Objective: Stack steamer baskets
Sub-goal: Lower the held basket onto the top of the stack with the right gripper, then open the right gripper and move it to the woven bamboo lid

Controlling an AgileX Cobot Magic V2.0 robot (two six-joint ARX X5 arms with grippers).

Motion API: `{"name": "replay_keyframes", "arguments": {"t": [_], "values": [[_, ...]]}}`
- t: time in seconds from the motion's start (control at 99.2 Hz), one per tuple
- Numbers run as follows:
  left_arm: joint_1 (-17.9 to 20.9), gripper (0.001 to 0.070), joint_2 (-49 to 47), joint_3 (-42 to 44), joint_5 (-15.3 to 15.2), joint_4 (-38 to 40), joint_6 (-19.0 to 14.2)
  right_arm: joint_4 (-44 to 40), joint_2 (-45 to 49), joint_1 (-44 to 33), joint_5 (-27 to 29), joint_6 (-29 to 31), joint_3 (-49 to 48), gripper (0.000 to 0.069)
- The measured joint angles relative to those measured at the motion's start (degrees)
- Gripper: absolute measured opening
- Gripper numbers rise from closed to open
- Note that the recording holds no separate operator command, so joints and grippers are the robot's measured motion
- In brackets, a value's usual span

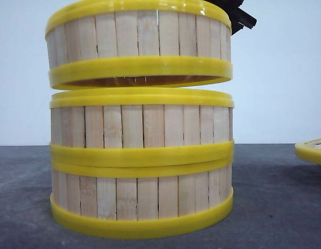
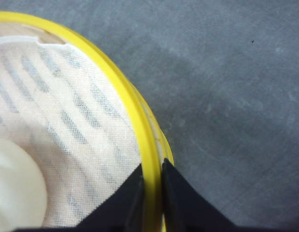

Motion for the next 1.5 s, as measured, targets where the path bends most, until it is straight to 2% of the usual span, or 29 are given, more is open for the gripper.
{"name": "replay_keyframes", "arguments": {"t": [0.675,0.736,0.867,0.948,1.099,1.21,1.502], "values": [[0.0,0.0356,0.0,0.0,0.0,0.0,0.0,-2.5,3.0,0.2,1.4,-1.0,0.0,0.0032],[0.0,0.0356,0.0,0.0,0.0,0.0,0.0,-3.1,3.0,0.2,1.3,-1.0,0.0,0.0076],[0.0,0.0356,0.0,0.0,0.0,0.0,0.0,-3.5,3.1,0.2,1.0,-1.0,0.0,0.0308],[0.0,0.0356,0.0,0.0,0.0,0.0,0.0,-2.4,3.1,0.2,1.0,-1.0,0.0,0.0384],[0.0,0.0356,0.0,0.0,0.0,0.0,0.0,-0.5,2.4,0.2,1.0,-1.0,0.0,0.0409],[0.0,0.0356,0.0,0.0,0.0,0.0,0.0,0.9,-1.9,0.0,1.6,-0.9,0.0,0.0411],[0.0,0.0356,0.0,0.0,0.0,1.7,1.1,1.4,-19.4,-0.1,16.2,-0.7,0.1,0.0411]]}}
